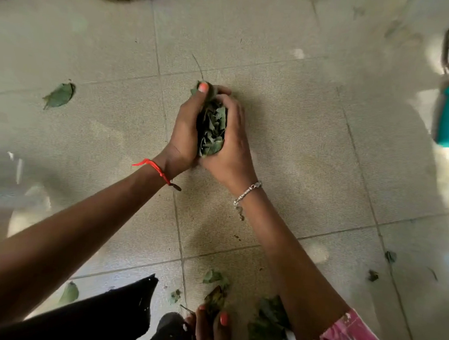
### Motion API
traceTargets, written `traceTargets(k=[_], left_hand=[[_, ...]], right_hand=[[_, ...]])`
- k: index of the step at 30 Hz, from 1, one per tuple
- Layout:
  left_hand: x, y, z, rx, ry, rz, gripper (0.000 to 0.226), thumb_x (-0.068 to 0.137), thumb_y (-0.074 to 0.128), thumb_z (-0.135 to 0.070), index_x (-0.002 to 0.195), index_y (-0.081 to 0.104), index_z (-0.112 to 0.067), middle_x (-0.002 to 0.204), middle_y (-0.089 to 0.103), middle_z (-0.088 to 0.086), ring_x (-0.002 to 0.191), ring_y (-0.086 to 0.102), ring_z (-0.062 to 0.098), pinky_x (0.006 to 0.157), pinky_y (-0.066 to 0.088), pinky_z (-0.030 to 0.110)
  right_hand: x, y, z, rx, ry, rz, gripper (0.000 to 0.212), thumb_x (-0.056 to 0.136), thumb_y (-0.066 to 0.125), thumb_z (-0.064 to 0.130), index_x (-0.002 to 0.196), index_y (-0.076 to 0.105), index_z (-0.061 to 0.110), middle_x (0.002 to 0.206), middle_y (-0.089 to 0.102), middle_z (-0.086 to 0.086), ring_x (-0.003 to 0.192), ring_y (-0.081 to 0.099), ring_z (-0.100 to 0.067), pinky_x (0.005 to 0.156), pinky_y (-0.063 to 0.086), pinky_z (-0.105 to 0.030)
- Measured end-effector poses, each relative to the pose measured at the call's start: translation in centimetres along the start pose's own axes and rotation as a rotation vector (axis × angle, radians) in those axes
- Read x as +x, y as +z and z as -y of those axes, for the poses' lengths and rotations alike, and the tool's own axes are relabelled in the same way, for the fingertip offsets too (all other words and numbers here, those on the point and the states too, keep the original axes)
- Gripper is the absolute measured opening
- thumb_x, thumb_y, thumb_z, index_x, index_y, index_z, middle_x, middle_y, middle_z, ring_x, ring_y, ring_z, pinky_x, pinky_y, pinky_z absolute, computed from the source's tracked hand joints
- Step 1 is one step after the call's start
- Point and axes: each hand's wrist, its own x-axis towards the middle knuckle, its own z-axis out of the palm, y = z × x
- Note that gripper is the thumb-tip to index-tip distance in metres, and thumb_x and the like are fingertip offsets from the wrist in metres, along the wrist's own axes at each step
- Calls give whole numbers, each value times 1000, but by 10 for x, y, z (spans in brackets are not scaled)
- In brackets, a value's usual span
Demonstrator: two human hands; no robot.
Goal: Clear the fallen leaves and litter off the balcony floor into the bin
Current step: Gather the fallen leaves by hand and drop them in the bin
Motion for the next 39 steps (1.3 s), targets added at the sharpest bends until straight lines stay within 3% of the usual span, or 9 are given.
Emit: traceTargets(k=[3, 6, 10, 13, 16, 25, 30, 35, 39], left_hand=[[2, 4, -1, -114, -49, -98, 37, 94, 37, -34, 90, 61, -7, 87, 65, 10, 87, 62, 24, 87, 49, 38], [0, 8, 2, -183, -115, -210, 29, 94, 42, -25, 94, 64, -6, 96, 65, 11, 100, 61, 26, 102, 44, 43], [-5, 13, 11, -109, -68, -276, 32, 92, 40, -15, 110, 60, 2, 95, 63, 7, 92, 62, 18, 84, 51, 24], [-8, 19, 10, -257, 11, -243, 26, 91, 39, 0, 106, 56, -12, 98, 62, 8, 91, 62, 18, 82, 51, 27], [-10, 20, 9, -360, 68, -191, 42, 85, 41, 5, 110, 47, -27, 99, 60, 9, 89, 59, 19, 81, 51, 30], [-33, 27, 0, -369, -89, -249, 26, 85, 39, -19, 71, 59, -11, 65, 61, -3, 64, 58, 9, 64, 49, 18], [-37, 34, -6, -272, -22, -150, 16, 85, 49, -19, 90, 61, -10, 84, 68, 1, 84, 63, 14, 80, 50, 24], [-37, 35, -6, -325, -74, -96, 19, 78, 49, -10, 84, 66, -16, 92, 64, 4, 92, 61, 16, 85, 47, 25], [-41, 38, -11, -542, -194, 28, 13, 82, 41, -8, 88, 50, -16, 91, 46, -1, 89, 45, 8, 78, 37, 17]], right_hand=[[-2, 3, 2, 261, 59, -36, 72, 61, 69, -8, 126, 41, 2, 132, 44, -11, 122, 46, -18, 102, 43, -31], [-3, 2, 7, 535, 137, -93, 72, 54, 55, -15, 123, 47, 4, 129, 50, -12, 123, 48, -20, 102, 44, -35], [-2, 5, 15, 841, 301, -196, 64, 51, 48, -13, 114, 54, -4, 106, 61, -11, 102, 58, -18, 86, 48, -24], [-3, 9, 17, 976, 433, -290, 44, 53, 49, -7, 96, 57, -4, 78, 61, -1, 74, 57, -12, 64, 48, -23], [-4, 12, 20, 959, 425, -360, 40, 56, 49, -6, 95, 58, -6, 78, 60, -2, 71, 57, -10, 64, 48, -23], [-11, 15, 25, 588, 317, -439, 46, 67, 59, 21, 104, 57, -7, 98, 64, -18, 90, 61, -14, 83, 52, -31], [-12, 12, 25, 515, 297, -397, 36, 68, 54, 9, 104, 54, 13, 106, 61, -21, 99, 61, -29, 89, 50, -47], [-14, 1, 35, 682, 314, -328, 51, 66, 52, -2, 117, 46, -1, 108, 61, -19, 94, 63, -20, 86, 53, -32], [-18, -5, 37, 821, 235, -247, 67, 62, 51, -5, 127, 40, 6, 114, 54, -27, 99, 58, -24, 90, 48, -41]])
